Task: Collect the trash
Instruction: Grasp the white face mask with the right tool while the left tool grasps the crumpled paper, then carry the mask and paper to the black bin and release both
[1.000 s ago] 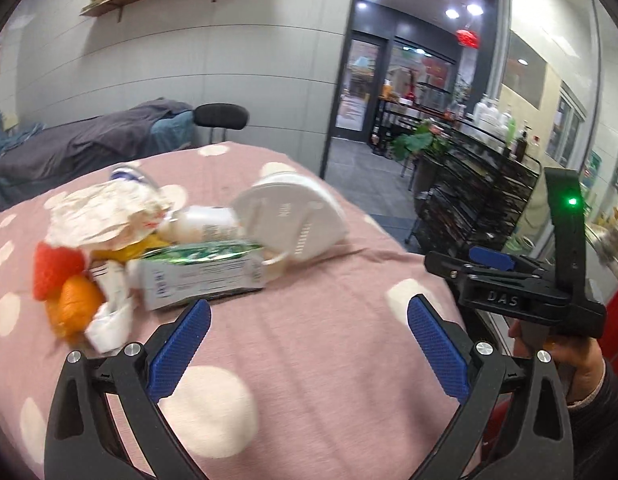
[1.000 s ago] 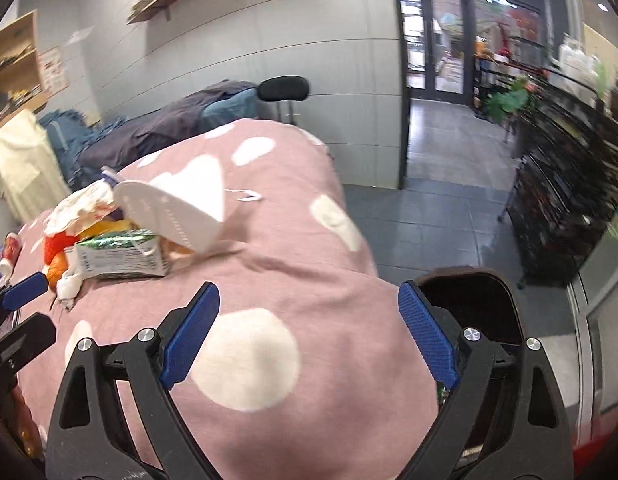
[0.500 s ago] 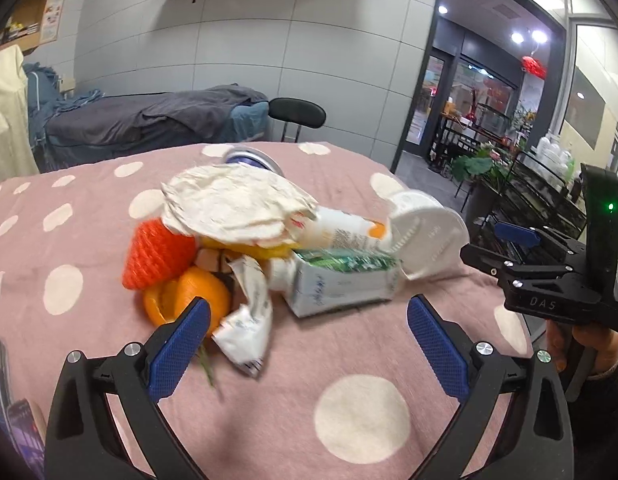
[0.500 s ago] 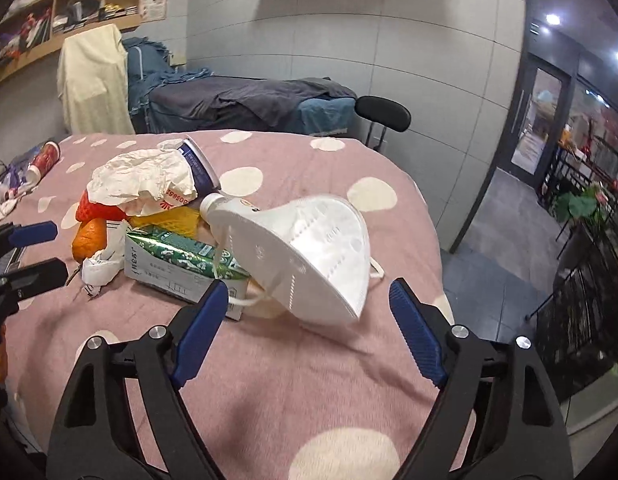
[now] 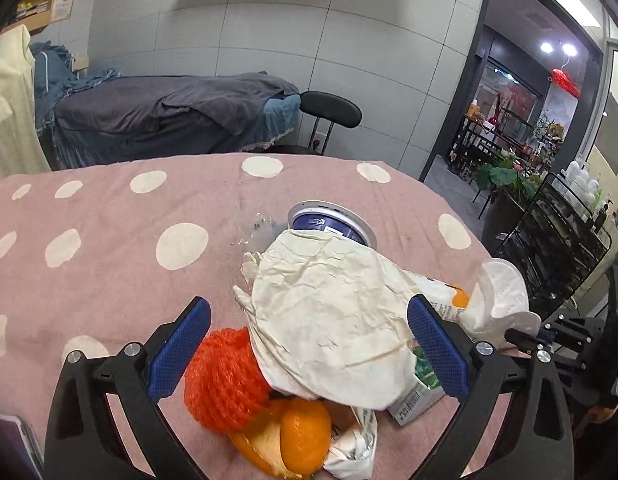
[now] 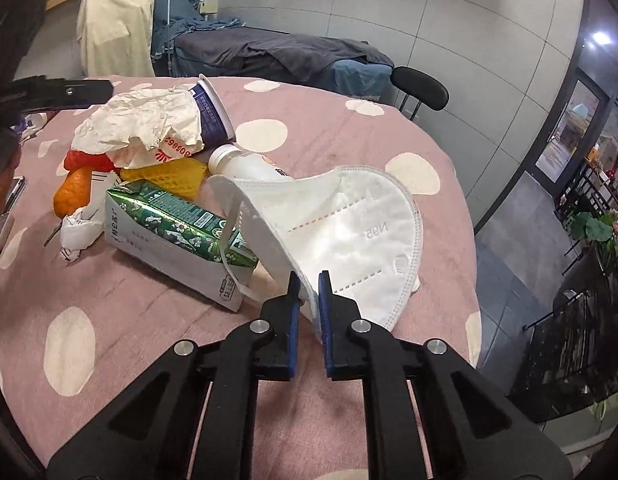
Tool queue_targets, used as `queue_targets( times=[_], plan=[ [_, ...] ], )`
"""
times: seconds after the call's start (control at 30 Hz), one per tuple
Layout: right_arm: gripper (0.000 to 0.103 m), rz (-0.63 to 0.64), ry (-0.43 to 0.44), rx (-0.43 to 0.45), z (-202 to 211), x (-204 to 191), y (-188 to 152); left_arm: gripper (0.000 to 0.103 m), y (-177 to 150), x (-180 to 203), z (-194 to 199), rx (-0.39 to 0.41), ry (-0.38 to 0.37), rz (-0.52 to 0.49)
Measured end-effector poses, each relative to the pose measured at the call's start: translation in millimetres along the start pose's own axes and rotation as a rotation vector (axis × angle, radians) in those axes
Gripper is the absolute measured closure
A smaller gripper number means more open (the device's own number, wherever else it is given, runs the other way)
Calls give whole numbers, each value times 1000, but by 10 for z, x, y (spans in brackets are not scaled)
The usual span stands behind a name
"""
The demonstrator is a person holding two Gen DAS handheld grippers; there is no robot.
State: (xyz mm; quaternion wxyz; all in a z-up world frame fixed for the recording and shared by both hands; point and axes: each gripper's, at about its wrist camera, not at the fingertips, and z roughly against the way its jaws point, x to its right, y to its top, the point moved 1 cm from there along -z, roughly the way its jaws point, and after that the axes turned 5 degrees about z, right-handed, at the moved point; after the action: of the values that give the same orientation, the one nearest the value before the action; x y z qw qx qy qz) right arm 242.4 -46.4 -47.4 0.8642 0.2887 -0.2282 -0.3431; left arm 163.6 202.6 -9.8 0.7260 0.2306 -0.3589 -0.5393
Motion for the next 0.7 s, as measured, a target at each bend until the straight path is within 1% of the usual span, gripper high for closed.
queue_targets(
  times=[0.07,0.1,0.13,0.17,0.2,0.23,0.27,0.33,0.43,0.5,0.63,0.7],
  plan=[
    [98,-14,-3,9,29,-8,-29,8,58,-57,-149,-43,-18,10],
    [99,-24,0,12,38,-7,-33,13,74,-77,-207,-61,-27,18],
    [99,-34,2,17,55,-2,-35,22,78,-83,-242,-76,-35,26],
    [100,-39,3,22,82,-10,-48,27,90,-98,-274,-87,-46,33],
    [100,-45,3,29,102,-12,-51,36,95,-113,-293,-98,-59,43],
    [100,-50,0,36,125,-18,-55,43,96,-128,-298,-107,-77,58],
    [100,-52,-2,41,134,-24,-50,47,95,-131,-287,-108,-89,66],
    [100,-59,-7,53,164,-30,-51,69,71,-116,-221,-98,-105,76],
    [100,-71,-7,68,195,-39,-45,77,27,-63,-97,-74,-126,78],
    [100,-85,-8,73,213,-32,-49,86,-11,10,17,-54,-147,74],
    [100,-116,-13,95,289,-18,-70,86,-35,165,198,3,-171,69],
    [100,-134,-17,107,354,-6,-92,86,-62,258,287,26,-196,65]
  ],
)
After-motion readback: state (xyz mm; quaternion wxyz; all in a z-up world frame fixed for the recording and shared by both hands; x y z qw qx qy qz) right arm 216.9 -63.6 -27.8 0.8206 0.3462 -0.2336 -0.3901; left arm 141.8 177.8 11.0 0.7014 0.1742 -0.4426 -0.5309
